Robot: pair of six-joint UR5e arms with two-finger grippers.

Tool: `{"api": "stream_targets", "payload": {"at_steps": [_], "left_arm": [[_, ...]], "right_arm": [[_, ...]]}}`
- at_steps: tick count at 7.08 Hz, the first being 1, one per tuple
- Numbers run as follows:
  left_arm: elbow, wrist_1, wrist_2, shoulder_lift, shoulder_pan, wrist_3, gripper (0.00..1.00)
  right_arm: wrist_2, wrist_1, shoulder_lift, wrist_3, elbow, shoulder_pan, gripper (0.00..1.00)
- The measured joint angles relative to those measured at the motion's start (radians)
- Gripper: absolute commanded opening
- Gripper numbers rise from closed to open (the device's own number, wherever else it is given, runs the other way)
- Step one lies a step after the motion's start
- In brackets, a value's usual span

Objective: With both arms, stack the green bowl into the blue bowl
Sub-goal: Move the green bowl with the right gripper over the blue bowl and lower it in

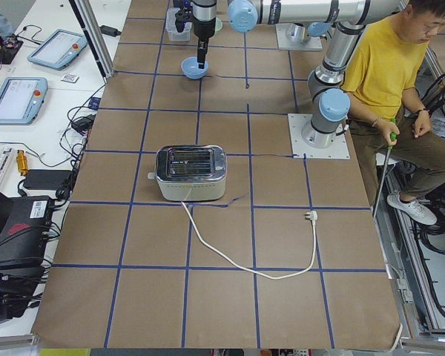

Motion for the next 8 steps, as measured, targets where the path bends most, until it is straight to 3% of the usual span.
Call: {"api": "stream_targets", "payload": {"at_steps": [2,4,8], "left_arm": [[0.014,-0.005,0.002,-0.012,-0.003,-0.079,0.93],[0.015,-0.012,0.0,-0.014,-0.005,-0.113,0.95],[0.011,-0.015,-0.006,-0.011,-0.007,-0.123,0.95]], "right_arm": [[0.029,0.033,0.133,0.049,-0.14,0.041,0.0],[0.078,0.038,0.217,0.055,-0.217,0.053,0.0],[0.147,0.045,0.257,0.073,-0.267,0.056,0.0]]}}
